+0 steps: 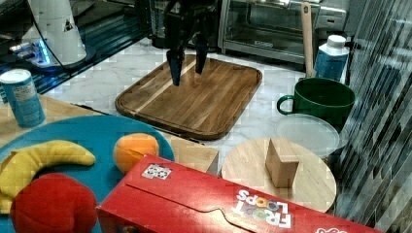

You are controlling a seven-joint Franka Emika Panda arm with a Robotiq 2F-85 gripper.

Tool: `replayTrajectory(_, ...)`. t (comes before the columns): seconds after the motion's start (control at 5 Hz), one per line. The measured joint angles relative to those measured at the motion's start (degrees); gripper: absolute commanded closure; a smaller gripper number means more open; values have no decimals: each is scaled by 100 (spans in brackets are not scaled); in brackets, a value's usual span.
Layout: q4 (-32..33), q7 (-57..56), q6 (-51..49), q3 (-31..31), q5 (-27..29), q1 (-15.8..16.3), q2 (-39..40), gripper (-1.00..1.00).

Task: Open the drawer.

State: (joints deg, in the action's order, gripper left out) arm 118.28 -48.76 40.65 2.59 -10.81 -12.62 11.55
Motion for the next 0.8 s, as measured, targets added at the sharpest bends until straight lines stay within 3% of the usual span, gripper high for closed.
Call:
replayTrajectory(0.4, 45, -546, 8, -27, -104, -444, -4, -100)
replayTrajectory(0.6, 78, -593, 266, -17, -553, -532, 33, -100)
replayTrajectory(0.8, 157, -601, 873, -16, -658, -573, 75, -100)
